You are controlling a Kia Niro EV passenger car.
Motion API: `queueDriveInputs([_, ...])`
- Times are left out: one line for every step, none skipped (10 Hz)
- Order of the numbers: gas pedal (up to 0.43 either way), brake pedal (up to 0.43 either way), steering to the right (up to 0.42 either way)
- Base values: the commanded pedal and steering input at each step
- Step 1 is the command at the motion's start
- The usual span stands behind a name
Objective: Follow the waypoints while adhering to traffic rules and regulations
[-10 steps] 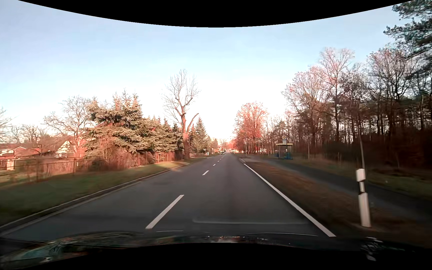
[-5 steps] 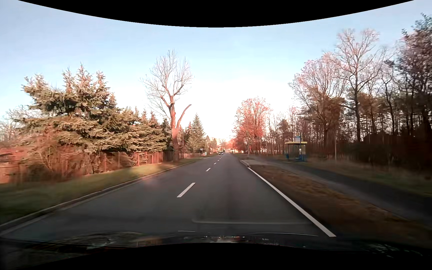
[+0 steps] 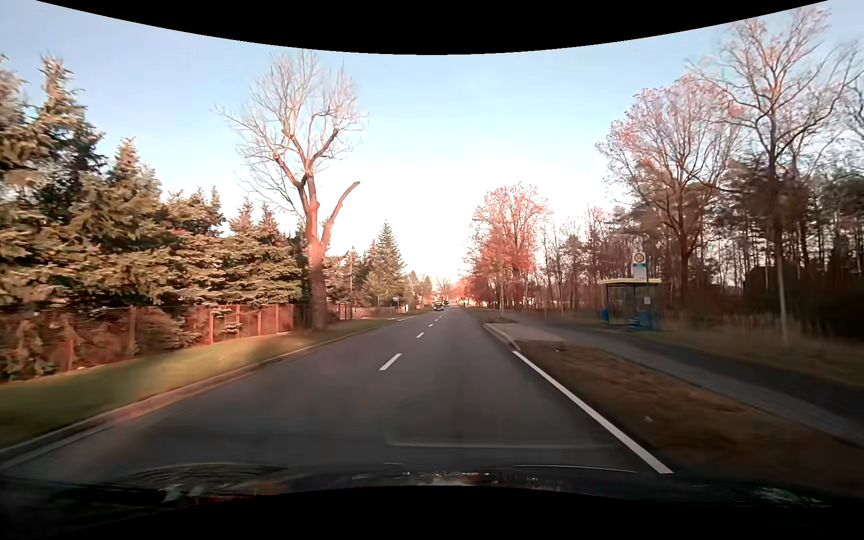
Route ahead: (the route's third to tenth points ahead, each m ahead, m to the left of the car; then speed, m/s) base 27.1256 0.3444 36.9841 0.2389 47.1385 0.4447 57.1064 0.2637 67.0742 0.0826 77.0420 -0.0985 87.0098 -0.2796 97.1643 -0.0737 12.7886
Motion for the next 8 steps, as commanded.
queueDriveInputs([0.087, 0.0, -0.002])
queueDriveInputs([0.087, 0.0, -0.003])
queueDriveInputs([0.087, 0.0, -0.002])
queueDriveInputs([0.087, 0.0, -0.002])
queueDriveInputs([0.087, 0.0, -0.002])
queueDriveInputs([0.087, 0.0, -0.002])
queueDriveInputs([0.087, 0.0, -0.003])
queueDriveInputs([0.087, 0.0, -0.002])
